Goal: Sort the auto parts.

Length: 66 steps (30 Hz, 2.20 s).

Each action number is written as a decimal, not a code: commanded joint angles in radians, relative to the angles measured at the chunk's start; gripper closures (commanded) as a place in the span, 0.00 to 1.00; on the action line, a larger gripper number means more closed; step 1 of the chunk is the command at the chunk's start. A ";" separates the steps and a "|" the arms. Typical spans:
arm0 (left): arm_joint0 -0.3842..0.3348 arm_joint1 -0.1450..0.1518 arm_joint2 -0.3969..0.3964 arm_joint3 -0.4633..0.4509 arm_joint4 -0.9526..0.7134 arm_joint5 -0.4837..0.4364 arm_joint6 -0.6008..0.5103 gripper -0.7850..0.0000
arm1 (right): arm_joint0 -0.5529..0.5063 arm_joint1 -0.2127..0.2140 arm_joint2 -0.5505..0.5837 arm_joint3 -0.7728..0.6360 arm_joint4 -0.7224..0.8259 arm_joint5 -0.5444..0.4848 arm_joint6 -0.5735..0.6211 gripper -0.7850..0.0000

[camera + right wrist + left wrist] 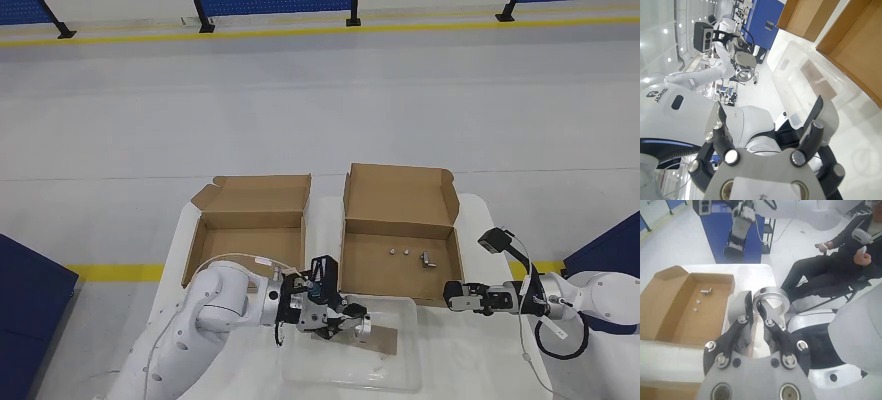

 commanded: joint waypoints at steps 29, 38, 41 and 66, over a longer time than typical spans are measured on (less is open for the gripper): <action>-0.072 0.065 0.180 0.044 0.027 0.000 0.840 1.00 | 0.000 0.000 0.000 0.000 0.000 0.000 0.000 0.00; -0.052 0.061 0.155 0.028 0.000 0.012 0.898 1.00 | 0.000 0.000 0.000 0.000 0.000 0.000 0.000 0.00; -0.026 0.054 0.129 0.005 0.004 0.000 1.029 1.00 | 0.000 0.000 0.000 0.000 0.000 0.000 0.000 0.00; -0.009 0.036 0.088 -0.060 0.053 0.000 1.357 1.00 | 0.000 0.000 0.000 0.000 0.000 0.000 0.000 0.00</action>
